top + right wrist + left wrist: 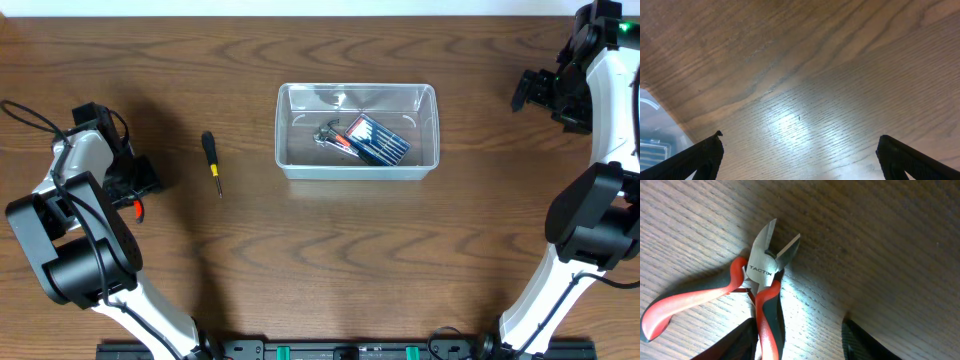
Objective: Pack container
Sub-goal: 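Close the left gripper on the pliers at the joint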
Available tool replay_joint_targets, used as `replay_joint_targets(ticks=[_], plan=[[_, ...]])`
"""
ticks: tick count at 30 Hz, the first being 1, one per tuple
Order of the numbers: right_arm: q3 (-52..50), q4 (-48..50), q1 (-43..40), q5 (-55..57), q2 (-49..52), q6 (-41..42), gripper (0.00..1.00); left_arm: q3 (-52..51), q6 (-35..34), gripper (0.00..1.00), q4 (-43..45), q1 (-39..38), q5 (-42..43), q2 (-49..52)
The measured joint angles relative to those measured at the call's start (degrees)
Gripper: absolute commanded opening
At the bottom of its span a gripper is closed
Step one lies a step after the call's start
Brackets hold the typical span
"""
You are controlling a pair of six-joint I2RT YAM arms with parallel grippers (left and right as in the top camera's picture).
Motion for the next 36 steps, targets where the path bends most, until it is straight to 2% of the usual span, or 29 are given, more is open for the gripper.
replay_joint_targets(ticks=[2, 15, 18, 22, 29, 36], plan=[[0.0, 0.0, 0.0, 0.0, 0.0, 0.0, 0.99, 0.0, -0.3, 0.47, 0.1, 0.0, 0.0, 0.0], [0.0, 0.0, 0.0, 0.0, 0.0, 0.0, 0.99, 0.0, -1.1, 0.47, 0.3, 0.0, -1.2, 0.0], [0.0, 0.0, 0.0, 0.0, 0.0, 0.0, 0.99, 0.0, -1.7, 0.41, 0.4, 0.0, -1.9, 0.0], [0.0, 0.0, 0.0, 0.0, 0.0, 0.0, 0.99, 0.0, -2.1, 0.39, 0.6, 0.0, -2.7, 0.0], [0.0, 0.0, 0.0, 0.0, 0.0, 0.0, 0.99, 0.0, -2.1, 0.31, 0.7, 0.0, -3.1, 0.0], [0.0, 0.0, 0.0, 0.0, 0.0, 0.0, 0.99, 0.0, -2.1, 0.31, 0.9, 0.0, -3.5, 0.1]])
